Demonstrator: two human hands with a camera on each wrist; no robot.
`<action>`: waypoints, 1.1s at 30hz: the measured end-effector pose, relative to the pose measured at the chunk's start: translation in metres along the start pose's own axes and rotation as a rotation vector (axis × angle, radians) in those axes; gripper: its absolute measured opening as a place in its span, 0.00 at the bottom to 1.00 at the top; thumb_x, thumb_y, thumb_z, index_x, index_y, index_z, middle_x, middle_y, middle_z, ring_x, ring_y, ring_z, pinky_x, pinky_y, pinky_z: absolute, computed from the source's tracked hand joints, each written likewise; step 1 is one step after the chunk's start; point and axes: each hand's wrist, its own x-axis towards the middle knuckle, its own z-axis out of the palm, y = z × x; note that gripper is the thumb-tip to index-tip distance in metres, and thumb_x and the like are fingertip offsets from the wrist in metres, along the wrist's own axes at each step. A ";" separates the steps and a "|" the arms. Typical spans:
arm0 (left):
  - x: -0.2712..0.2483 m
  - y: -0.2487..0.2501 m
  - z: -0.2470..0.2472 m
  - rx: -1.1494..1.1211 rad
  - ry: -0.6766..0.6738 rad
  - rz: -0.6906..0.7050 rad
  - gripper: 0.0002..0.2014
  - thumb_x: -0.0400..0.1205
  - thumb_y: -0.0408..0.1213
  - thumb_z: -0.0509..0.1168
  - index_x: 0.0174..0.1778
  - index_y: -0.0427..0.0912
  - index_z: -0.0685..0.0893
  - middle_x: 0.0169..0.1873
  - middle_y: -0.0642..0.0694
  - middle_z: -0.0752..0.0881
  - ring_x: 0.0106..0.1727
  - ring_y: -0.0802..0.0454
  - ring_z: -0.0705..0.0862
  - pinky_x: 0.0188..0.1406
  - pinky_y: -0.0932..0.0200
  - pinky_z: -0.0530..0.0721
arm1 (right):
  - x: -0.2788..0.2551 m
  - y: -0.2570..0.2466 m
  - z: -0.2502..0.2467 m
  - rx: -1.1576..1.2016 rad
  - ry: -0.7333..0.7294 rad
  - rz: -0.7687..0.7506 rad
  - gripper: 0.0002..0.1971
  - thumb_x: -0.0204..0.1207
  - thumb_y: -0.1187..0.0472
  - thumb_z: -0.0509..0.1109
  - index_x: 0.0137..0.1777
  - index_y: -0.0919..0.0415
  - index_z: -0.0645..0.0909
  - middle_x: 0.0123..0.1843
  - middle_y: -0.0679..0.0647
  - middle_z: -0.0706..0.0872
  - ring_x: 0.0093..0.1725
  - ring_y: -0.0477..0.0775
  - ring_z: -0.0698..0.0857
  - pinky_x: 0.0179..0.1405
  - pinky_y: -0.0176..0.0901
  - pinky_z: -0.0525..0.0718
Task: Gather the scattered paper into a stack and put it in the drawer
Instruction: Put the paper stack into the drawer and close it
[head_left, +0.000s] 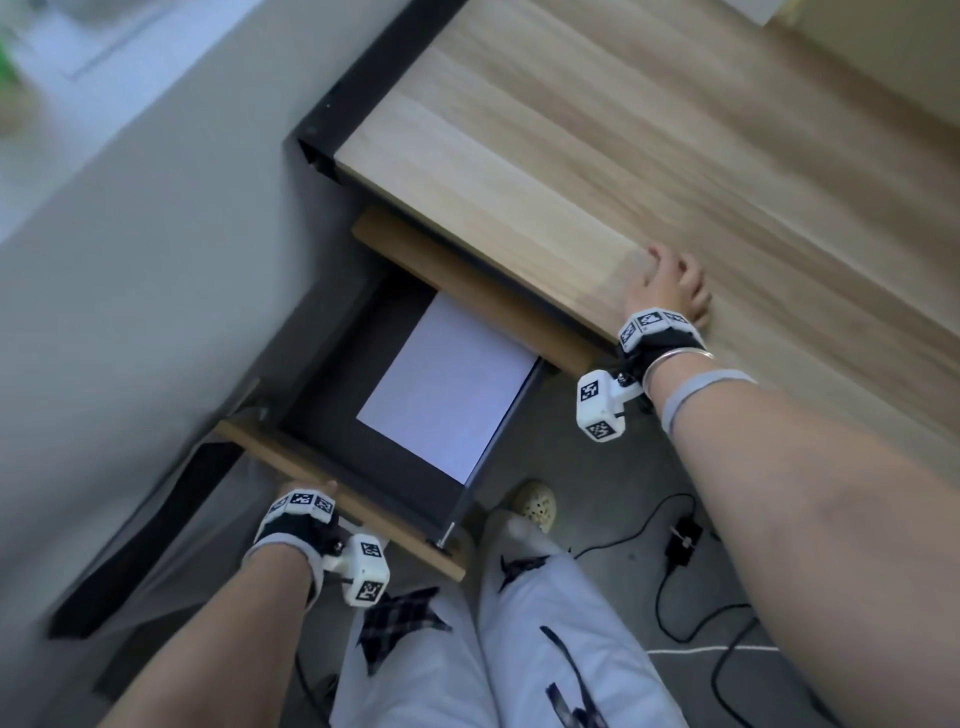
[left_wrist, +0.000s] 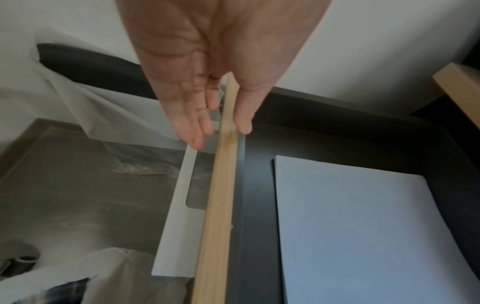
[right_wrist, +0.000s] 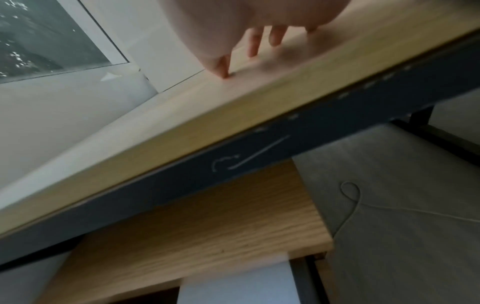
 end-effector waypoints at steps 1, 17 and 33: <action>0.010 -0.003 0.003 -0.188 -0.006 -0.025 0.27 0.81 0.36 0.62 0.76 0.32 0.67 0.73 0.32 0.75 0.70 0.37 0.78 0.66 0.49 0.80 | 0.000 0.002 0.004 -0.027 0.016 -0.029 0.23 0.78 0.57 0.58 0.72 0.38 0.72 0.81 0.45 0.65 0.80 0.54 0.62 0.78 0.53 0.54; 0.056 0.048 -0.006 -0.583 0.070 0.032 0.15 0.77 0.39 0.68 0.26 0.43 0.75 0.43 0.39 0.82 0.45 0.45 0.82 0.56 0.46 0.86 | 0.001 0.008 0.017 -0.170 -0.021 -0.040 0.25 0.83 0.49 0.49 0.79 0.32 0.54 0.85 0.41 0.52 0.85 0.51 0.50 0.82 0.57 0.46; 0.042 0.196 -0.047 -0.405 0.163 0.241 0.17 0.77 0.45 0.65 0.49 0.33 0.85 0.46 0.35 0.87 0.50 0.37 0.86 0.45 0.55 0.77 | 0.003 0.008 0.018 -0.182 -0.002 -0.037 0.25 0.82 0.48 0.50 0.79 0.32 0.54 0.85 0.40 0.52 0.85 0.51 0.50 0.82 0.56 0.46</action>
